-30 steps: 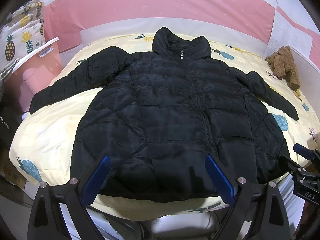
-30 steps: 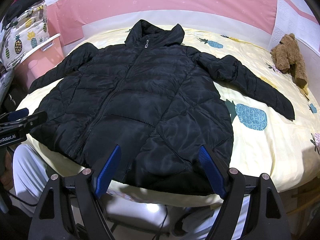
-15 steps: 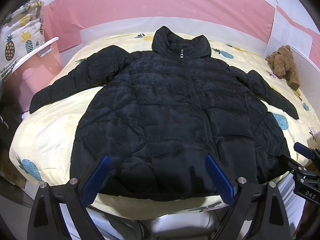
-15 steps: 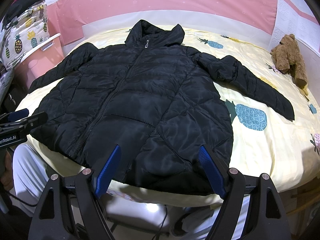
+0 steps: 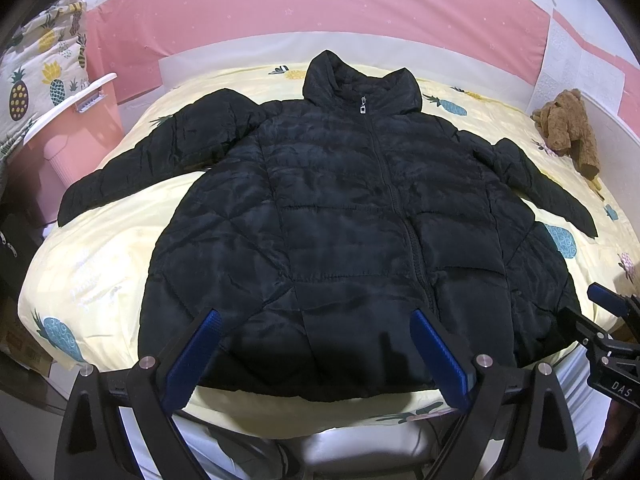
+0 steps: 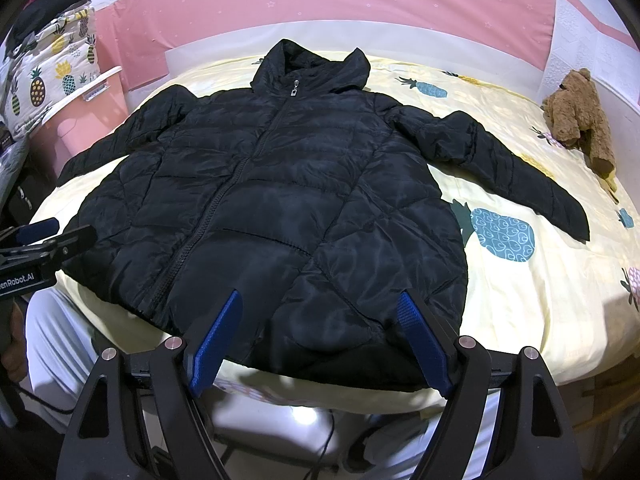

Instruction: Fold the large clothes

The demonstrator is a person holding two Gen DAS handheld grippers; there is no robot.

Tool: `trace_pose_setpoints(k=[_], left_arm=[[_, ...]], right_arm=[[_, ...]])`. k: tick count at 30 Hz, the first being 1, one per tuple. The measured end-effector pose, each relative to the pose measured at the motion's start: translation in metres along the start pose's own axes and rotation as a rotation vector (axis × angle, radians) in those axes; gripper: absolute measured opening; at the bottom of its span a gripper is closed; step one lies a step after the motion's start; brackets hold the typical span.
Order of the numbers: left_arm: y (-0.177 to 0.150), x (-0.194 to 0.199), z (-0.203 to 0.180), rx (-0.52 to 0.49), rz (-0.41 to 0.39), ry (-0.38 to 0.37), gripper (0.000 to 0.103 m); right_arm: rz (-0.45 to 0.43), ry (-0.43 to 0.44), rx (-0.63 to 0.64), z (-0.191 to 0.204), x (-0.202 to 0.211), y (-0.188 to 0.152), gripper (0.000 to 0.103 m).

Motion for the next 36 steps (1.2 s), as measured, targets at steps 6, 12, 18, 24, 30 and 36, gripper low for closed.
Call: trace_pose_setpoints(k=[6, 12, 18, 24, 30, 36], left_arm=[[-0.005, -0.002, -0.001, -0.001, 0.007, 0.000, 0.096], [0.000, -0.009, 0.003, 0.002, 0.018, 0.000, 0.096], [0.017, -0.026, 0.026, 0.034, 0.019, 0.022, 0.096], [0.047, -0.044, 0.065, 0.067, -0.011, 0.079, 0.096], [0.077, -0.066, 0.110, 0.126, -0.032, 0.109, 0.096], [0.104, -0.095, 0.174, 0.205, -0.051, 0.182, 0.096]], right_arm=[[0.002, 0.002, 0.000, 0.001, -0.004, 0.000, 0.080], [-0.006, 0.015, -0.001, 0.005, -0.013, 0.006, 0.080], [-0.034, 0.037, 0.021, 0.012, -0.026, 0.032, 0.080], [-0.039, 0.052, 0.082, 0.029, -0.049, 0.065, 0.080], [-0.037, 0.080, 0.140, 0.055, -0.080, 0.098, 0.080], [-0.030, 0.103, 0.199, 0.080, -0.113, 0.128, 0.080]])
Point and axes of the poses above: each gripper's, at about its wrist camera, not at the fingertips, and x roughly against the way its jaws point, z to its left, y to its top, the point moved 10 cm from there along -x, roughly the way its jaws point, and after that the axes turned 3 degrees about x, right-handed, at the moved point
